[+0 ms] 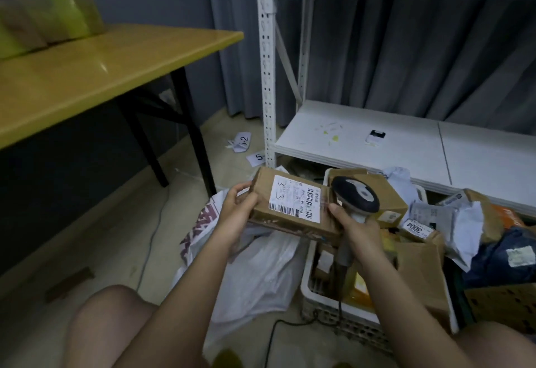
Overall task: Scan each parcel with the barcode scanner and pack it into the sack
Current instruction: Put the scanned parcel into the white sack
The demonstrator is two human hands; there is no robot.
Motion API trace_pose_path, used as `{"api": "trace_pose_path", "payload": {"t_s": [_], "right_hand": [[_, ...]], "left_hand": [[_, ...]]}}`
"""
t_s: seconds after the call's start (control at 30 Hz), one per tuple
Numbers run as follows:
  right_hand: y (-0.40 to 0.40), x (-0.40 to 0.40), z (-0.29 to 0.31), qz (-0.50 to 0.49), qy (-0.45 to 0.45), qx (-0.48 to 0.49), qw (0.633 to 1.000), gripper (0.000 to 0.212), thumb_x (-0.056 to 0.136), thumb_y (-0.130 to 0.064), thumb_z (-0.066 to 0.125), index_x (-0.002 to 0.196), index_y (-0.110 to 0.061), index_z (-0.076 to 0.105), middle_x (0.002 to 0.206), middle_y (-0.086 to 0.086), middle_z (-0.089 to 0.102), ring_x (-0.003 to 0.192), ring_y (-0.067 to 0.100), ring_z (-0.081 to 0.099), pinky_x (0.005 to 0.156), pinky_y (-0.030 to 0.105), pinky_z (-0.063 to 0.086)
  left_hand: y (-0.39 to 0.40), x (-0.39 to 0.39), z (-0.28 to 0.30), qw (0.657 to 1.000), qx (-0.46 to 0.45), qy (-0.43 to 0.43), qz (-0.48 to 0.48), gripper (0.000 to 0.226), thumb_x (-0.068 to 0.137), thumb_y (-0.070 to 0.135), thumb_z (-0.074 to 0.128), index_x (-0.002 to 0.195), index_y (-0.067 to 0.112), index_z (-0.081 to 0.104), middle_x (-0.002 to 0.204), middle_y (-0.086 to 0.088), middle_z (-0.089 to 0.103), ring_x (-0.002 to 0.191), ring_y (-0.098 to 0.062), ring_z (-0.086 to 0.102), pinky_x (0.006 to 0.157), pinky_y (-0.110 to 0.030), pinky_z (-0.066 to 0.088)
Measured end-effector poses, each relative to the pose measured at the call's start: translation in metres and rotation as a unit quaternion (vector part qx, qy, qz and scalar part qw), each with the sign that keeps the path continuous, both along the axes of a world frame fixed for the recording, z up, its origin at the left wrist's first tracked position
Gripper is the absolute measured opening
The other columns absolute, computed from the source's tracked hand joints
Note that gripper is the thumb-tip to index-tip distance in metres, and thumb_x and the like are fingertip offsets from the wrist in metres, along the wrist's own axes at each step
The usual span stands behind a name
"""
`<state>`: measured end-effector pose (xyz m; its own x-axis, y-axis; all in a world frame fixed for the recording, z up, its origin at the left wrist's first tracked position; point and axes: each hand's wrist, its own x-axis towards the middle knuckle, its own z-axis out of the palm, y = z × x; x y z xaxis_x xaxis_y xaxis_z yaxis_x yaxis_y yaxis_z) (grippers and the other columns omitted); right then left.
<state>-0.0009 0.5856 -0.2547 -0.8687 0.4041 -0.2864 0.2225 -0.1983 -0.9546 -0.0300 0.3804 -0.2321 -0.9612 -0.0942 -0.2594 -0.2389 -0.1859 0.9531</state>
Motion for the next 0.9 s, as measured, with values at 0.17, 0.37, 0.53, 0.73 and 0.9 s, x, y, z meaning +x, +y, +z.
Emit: {"api": "trace_pose_path", "payload": {"t_s": [0.17,0.37,0.53,0.73,0.9], "right_hand": [[-0.027,-0.006,0.016,0.061,0.026,0.014,0.998,0.058,0.08,-0.023,0.078,0.13,-0.012,0.052,0.118,0.003,0.063,0.098,0.016,0.059,0.074,0.024,0.046],[-0.046,-0.014,0.025,0.08,0.052,0.05,0.994,0.07,0.073,-0.02,0.084,0.134,-0.012,0.051,0.126,0.004,0.063,0.113,0.022,0.06,0.088,0.032,0.048],[-0.052,-0.018,0.036,0.109,0.083,0.076,0.988,0.059,0.075,-0.012,0.082,0.128,-0.011,0.056,0.119,0.004,0.066,0.111,0.02,0.061,0.089,0.032,0.051],[-0.065,-0.013,0.034,-0.013,0.091,0.041,0.995,0.072,0.077,-0.029,0.08,0.139,-0.02,0.044,0.133,-0.002,0.055,0.122,0.018,0.051,0.107,0.041,0.039],[-0.088,-0.018,0.039,-0.054,0.064,-0.075,0.994,0.088,0.061,-0.029,0.089,0.136,-0.012,0.045,0.125,0.004,0.064,0.112,0.022,0.063,0.1,0.046,0.049]], "left_hand": [[-0.041,0.007,0.009,0.999,-0.047,0.021,-0.016,0.05,0.088,0.011,0.057,0.135,0.025,0.047,0.102,0.003,0.061,0.068,-0.003,0.061,0.063,-0.022,0.047],[-0.075,0.01,0.015,0.967,-0.179,0.041,-0.178,0.09,0.067,0.038,0.078,0.14,0.043,0.025,0.128,0.012,0.052,0.113,-0.008,0.056,0.099,-0.032,0.047],[-0.072,0.006,0.019,0.972,-0.218,0.035,-0.077,0.072,0.073,0.053,0.077,0.124,0.029,0.031,0.12,0.004,0.057,0.105,-0.013,0.062,0.09,-0.034,0.053],[-0.052,0.015,0.016,0.996,0.034,-0.015,0.083,0.056,0.086,0.041,0.067,0.12,0.022,0.027,0.109,0.004,0.054,0.091,-0.012,0.061,0.08,-0.044,0.056],[-0.03,0.027,0.01,0.992,0.103,-0.069,-0.015,0.055,0.087,0.023,0.069,0.127,0.013,0.033,0.113,-0.01,0.061,0.083,-0.015,0.066,0.053,-0.029,0.055]]}}
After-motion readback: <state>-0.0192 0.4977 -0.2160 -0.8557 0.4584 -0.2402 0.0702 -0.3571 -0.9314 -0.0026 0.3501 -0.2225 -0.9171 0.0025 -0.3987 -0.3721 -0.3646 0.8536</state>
